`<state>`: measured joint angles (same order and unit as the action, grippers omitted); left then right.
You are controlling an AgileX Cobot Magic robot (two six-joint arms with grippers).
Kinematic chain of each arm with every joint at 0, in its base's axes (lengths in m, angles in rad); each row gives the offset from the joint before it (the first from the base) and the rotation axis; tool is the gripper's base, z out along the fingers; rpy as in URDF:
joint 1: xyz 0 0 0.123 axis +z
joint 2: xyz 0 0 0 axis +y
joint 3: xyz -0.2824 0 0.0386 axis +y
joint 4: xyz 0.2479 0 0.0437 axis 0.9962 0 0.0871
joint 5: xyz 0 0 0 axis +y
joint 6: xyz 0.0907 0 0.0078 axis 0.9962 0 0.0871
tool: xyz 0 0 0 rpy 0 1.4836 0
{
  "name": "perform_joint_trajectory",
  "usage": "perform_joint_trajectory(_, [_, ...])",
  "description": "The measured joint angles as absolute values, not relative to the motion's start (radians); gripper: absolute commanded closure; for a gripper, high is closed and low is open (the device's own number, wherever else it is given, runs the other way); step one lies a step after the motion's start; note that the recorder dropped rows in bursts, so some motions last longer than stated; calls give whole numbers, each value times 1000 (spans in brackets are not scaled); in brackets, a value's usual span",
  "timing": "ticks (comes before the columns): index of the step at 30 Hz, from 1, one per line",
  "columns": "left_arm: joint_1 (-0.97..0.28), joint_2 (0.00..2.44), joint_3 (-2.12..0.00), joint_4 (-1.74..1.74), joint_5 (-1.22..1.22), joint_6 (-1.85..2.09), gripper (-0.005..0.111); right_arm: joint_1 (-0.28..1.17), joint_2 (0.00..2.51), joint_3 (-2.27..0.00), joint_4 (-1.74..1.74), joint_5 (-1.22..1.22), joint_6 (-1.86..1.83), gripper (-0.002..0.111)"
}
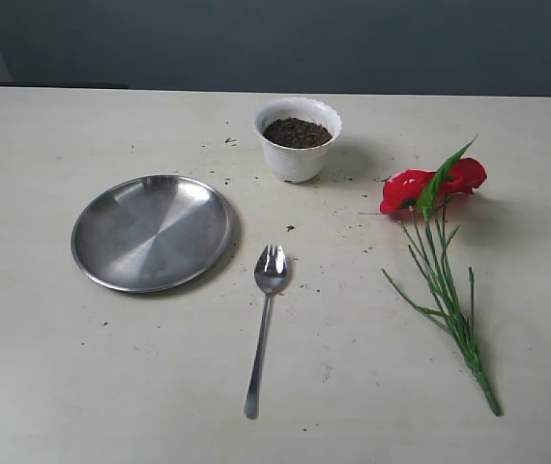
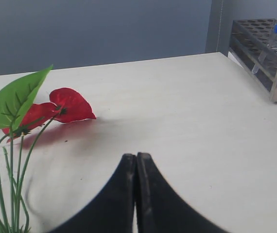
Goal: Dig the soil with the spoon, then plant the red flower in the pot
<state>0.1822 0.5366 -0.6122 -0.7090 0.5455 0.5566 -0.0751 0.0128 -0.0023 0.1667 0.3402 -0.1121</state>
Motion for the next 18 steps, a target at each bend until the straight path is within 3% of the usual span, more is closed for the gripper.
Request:
perform_joint_trajectory(14, [177,782,-810,-885,704,657,106,-75,13,-2,167,340,-112,109])
perform_joint_trajectory(18, [117,804,-813,-893,717,682,106,-75,13,-2,167,340,-112,109])
